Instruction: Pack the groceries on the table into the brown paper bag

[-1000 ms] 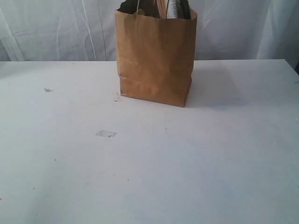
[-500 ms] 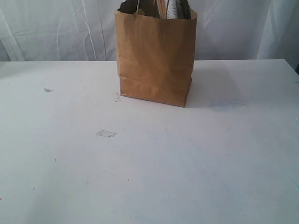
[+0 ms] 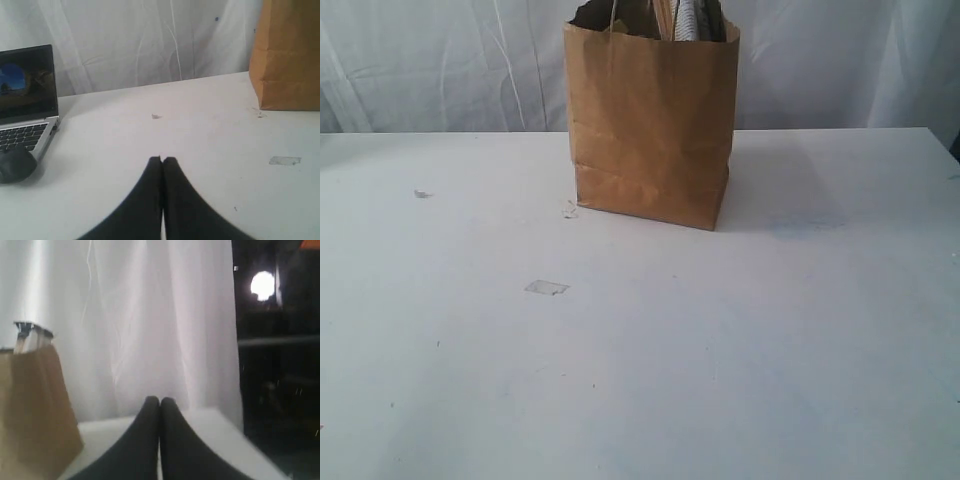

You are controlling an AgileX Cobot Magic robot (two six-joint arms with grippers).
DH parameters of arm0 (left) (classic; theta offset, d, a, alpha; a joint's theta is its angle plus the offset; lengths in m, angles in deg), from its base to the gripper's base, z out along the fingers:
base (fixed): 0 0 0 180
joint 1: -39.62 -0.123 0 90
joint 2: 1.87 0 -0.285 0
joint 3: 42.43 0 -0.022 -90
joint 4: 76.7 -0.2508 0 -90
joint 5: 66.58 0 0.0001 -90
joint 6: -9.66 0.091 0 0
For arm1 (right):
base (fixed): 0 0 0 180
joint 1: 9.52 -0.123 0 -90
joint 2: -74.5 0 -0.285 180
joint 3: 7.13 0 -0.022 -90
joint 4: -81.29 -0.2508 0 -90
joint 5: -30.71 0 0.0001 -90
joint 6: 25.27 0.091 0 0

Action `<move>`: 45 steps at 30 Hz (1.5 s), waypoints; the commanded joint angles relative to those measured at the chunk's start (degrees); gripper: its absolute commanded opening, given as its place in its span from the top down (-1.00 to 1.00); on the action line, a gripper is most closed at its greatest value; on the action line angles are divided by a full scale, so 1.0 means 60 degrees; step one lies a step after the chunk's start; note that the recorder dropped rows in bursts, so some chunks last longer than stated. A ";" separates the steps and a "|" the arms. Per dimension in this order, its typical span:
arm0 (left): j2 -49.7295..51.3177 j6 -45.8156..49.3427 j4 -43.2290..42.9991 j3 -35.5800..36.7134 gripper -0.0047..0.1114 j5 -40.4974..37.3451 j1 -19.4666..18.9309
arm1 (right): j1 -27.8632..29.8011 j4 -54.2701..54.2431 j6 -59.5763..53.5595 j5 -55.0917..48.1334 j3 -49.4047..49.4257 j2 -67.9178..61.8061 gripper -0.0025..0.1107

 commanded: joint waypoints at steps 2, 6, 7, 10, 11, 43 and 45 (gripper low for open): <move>-0.0063 -0.0020 -0.0008 0.0025 0.92 -0.0068 0.0060 | -0.0038 0.1710 0.1323 -0.1223 0.0253 0.0123 0.96; -0.0063 -0.0020 -0.0059 0.0025 0.92 -0.0068 0.0060 | -0.0038 0.1650 0.0305 -0.2357 0.0253 0.0123 0.96; -0.0063 -0.0020 -0.0059 0.0025 0.92 -0.0068 0.0060 | -0.0038 0.1579 0.0113 -0.2860 0.0253 0.0123 0.96; -0.0063 -0.0020 -0.0059 0.0025 0.92 -0.0068 0.0060 | -0.0038 0.1438 0.0163 -0.4069 0.0253 0.0123 0.96; -0.0063 -0.0020 -0.0059 0.0025 0.92 -0.0068 0.0060 | -0.0038 0.1438 0.0180 -0.4018 0.0253 0.0123 0.96; -0.0063 -0.1274 -0.0866 0.1806 0.92 -0.1201 -0.0793 | -0.0038 0.1474 0.0180 -0.4242 0.0253 0.0123 0.96; -0.0063 -0.1248 -0.0866 0.1806 0.92 -0.1201 -0.0793 | -0.0038 0.1474 0.0180 -0.4242 0.0253 0.0123 0.96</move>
